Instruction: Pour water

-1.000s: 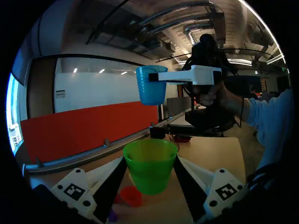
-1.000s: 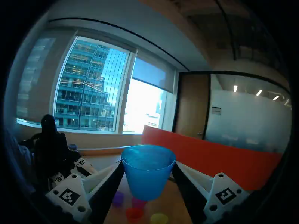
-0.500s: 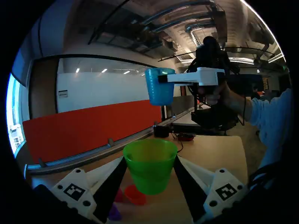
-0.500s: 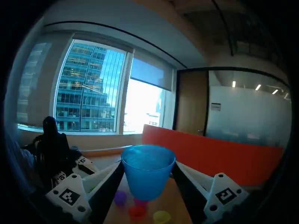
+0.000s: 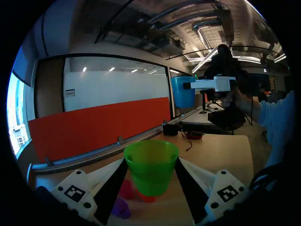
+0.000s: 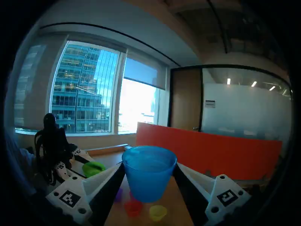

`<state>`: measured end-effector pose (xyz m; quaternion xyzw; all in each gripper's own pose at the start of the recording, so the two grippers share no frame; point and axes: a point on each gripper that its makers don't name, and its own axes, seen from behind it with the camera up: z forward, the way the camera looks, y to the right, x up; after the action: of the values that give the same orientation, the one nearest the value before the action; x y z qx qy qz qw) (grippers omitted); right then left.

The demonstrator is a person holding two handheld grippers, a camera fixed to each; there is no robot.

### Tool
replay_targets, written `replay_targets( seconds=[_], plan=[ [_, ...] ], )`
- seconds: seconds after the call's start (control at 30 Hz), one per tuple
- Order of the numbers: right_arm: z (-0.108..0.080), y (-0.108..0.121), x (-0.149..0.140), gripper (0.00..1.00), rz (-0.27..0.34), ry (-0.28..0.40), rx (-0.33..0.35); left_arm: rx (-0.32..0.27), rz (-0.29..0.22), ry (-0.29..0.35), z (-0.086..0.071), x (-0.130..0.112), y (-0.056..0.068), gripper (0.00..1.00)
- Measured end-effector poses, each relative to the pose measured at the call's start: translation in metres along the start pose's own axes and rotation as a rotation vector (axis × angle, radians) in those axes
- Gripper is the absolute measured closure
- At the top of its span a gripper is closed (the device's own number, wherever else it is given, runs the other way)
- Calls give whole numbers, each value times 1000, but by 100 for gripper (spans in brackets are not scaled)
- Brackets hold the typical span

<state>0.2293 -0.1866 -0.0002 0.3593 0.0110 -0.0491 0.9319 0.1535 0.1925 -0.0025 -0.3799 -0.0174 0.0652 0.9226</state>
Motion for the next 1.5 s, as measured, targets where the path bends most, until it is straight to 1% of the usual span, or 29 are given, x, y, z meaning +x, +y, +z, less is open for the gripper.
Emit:
replay_targets(
  seconds=[0.2,0.37,0.67,0.87,1.1,1.5],
  plan=[
    [-12,7,-7,11,4,3,-27,22,0,-6,-8,-3,-10,15],
    [-19,10,-11,11,7,11,-39,34,-4,-9,-13,-5,-16,15],
    [-21,12,-28,10,15,-11,-40,42,-3,-25,-19,-11,-20,15],
    [-20,9,-44,10,13,-35,-31,36,0,-48,-21,-19,-19,15],
    [-18,2,-67,10,6,-72,-6,21,6,-91,-21,-36,-15,16],
    [-17,-6,-108,10,1,-142,42,-9,7,-168,-16,-67,-5,15]
  ],
)
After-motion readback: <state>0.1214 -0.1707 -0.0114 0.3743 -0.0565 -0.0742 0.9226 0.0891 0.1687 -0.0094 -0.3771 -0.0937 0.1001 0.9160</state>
